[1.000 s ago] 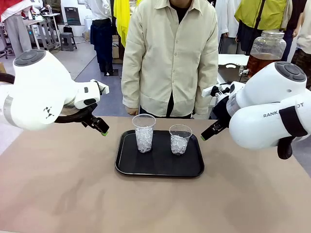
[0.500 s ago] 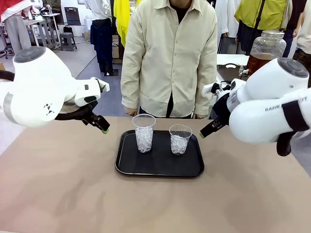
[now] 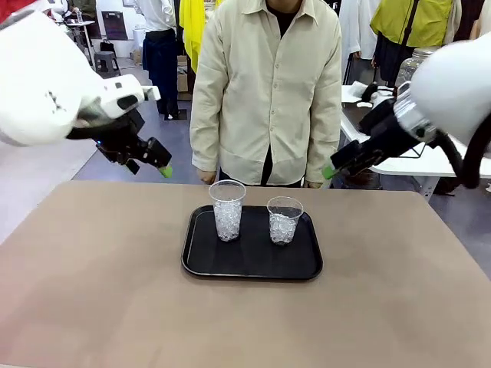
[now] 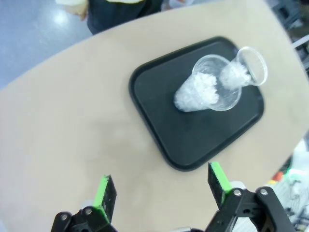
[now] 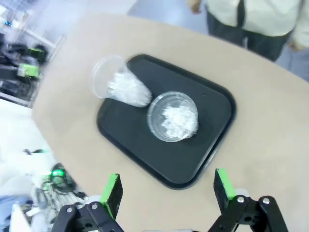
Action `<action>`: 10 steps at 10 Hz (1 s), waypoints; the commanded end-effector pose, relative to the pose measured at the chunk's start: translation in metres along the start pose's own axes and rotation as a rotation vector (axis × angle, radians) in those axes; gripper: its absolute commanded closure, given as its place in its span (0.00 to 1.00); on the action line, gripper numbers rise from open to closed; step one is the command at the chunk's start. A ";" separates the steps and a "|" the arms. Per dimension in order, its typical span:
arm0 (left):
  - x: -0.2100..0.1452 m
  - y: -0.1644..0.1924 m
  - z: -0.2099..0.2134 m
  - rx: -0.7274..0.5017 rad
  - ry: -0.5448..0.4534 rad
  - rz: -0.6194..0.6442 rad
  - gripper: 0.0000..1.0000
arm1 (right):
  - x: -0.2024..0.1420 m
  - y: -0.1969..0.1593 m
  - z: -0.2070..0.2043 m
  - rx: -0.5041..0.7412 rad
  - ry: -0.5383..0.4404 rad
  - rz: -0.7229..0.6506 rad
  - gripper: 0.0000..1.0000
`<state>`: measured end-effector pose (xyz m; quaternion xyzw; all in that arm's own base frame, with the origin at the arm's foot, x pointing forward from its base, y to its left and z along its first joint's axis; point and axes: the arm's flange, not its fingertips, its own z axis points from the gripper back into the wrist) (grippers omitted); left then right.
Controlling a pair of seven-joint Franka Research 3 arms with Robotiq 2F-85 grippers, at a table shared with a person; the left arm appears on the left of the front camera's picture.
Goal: Pour the drink into the iced cup.
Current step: Pick up the iced cup indicated by the human and present it to them.
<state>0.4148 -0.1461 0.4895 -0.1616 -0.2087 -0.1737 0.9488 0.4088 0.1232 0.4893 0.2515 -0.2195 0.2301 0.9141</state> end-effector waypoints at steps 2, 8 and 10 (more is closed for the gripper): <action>0.009 0.032 -0.004 -0.218 -0.003 0.249 0.00 | 0.006 -0.037 0.001 0.239 -0.043 -0.158 0.00; -0.001 0.053 -0.024 -0.328 -0.071 0.247 0.00 | -0.002 -0.058 -0.010 0.320 -0.074 -0.199 0.00; 0.002 0.060 -0.025 -0.346 -0.022 0.413 0.00 | -0.005 -0.065 -0.009 0.379 -0.050 -0.290 0.00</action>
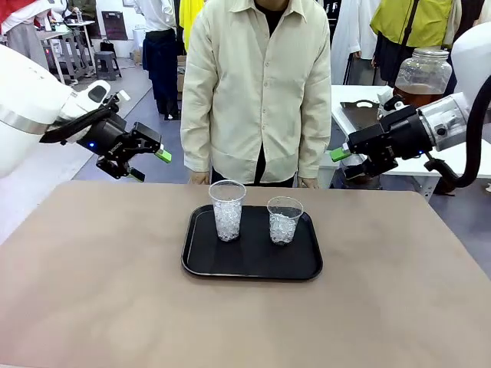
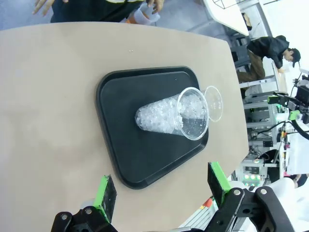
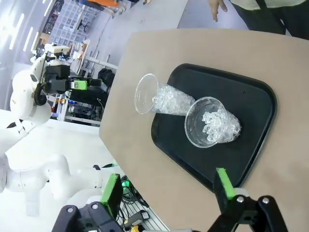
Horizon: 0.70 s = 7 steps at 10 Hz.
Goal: Pour the drink into the iced cup.
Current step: Pick up the iced cup indicated by the human and present it to them.
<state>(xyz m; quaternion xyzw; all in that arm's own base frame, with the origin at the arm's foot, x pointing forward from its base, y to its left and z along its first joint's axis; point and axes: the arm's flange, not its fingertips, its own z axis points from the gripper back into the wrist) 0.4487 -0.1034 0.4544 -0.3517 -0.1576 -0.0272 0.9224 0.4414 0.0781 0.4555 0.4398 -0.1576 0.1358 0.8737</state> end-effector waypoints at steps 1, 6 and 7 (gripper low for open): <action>0.000 0.000 0.001 -0.016 0.001 0.045 0.00 | 0.001 0.000 0.002 0.026 -0.011 -0.019 0.00; 0.029 -0.002 0.038 -0.161 -0.009 0.140 0.00 | 0.026 0.013 0.020 0.098 0.018 -0.246 0.00; 0.031 0.004 0.042 -0.196 -0.014 0.171 0.00 | 0.030 0.008 0.028 0.137 0.006 -0.307 0.00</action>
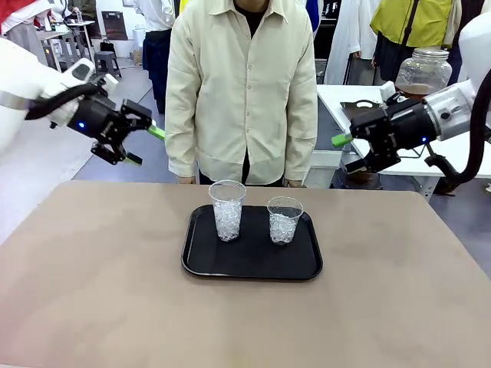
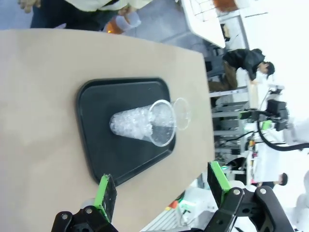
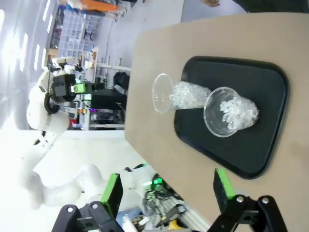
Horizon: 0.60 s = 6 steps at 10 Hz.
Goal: Pour the drink into the iced cup.
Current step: Pick up the iced cup indicated by the human and present it to them.
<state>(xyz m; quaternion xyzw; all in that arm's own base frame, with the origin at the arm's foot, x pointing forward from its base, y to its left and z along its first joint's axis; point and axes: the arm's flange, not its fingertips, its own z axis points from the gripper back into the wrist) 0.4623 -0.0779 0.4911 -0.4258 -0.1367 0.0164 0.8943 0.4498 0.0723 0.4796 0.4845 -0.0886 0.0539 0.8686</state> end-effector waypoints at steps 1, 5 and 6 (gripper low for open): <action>0.010 0.012 0.005 -0.116 0.012 0.092 0.00 | 0.017 -0.006 0.017 0.110 -0.020 -0.152 0.00; 0.022 0.048 -0.019 -0.313 0.091 0.219 0.00 | 0.023 -0.056 0.021 0.342 0.031 -0.311 0.00; 0.026 0.056 -0.025 -0.359 0.102 0.238 0.00 | 0.024 -0.068 0.020 0.406 0.021 -0.299 0.00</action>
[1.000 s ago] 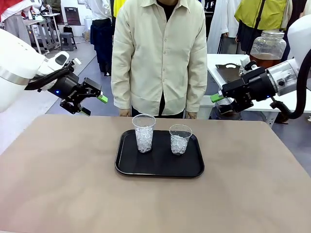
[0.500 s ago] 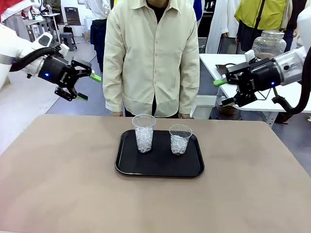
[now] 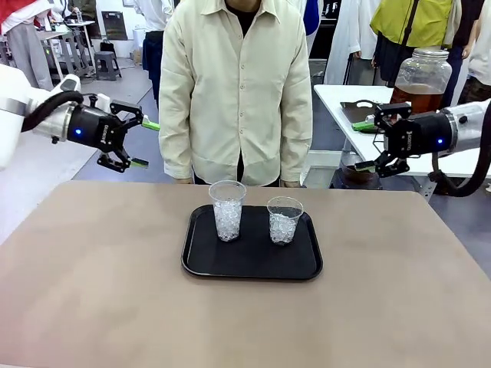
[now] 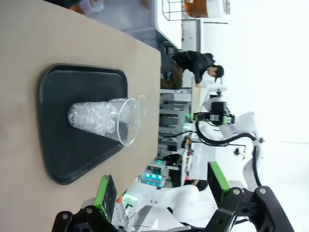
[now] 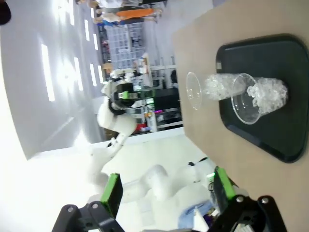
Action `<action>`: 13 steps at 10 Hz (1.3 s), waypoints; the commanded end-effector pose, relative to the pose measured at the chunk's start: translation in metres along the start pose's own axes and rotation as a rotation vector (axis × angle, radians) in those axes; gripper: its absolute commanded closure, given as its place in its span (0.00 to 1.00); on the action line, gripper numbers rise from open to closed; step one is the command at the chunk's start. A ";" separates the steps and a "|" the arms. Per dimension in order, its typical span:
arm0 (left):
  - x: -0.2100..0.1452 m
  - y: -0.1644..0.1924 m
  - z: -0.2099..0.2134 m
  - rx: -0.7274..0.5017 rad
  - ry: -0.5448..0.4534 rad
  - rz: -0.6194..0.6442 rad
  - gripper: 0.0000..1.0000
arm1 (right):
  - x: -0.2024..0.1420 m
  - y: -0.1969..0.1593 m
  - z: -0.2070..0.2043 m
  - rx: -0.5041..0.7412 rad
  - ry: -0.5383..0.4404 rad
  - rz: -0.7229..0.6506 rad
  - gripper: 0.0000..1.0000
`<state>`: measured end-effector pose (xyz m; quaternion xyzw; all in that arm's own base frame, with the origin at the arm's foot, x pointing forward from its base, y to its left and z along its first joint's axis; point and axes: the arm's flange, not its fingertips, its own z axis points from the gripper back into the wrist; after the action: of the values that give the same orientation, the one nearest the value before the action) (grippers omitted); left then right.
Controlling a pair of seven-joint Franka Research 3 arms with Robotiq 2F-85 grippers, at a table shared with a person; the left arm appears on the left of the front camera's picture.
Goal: Pour the drink into the iced cup.
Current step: Pick up the iced cup indicated by the human and present it to them.
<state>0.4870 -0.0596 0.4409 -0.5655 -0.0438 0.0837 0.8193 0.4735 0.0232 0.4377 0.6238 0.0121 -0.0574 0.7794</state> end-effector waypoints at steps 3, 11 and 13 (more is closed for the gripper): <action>0.025 0.024 -0.006 -0.136 0.018 0.025 0.00 | 0.025 -0.025 0.003 0.143 -0.004 -0.002 0.00; 0.033 0.036 -0.012 -0.162 0.045 -0.004 0.00 | 0.048 -0.037 -0.007 0.124 0.033 -0.029 0.00; 0.033 0.036 -0.012 -0.162 0.045 -0.004 0.00 | 0.048 -0.037 -0.007 0.124 0.033 -0.029 0.00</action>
<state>0.5190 -0.0530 0.4007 -0.6329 -0.0346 0.0591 0.7712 0.5181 0.0186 0.3944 0.6720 0.0335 -0.0577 0.7375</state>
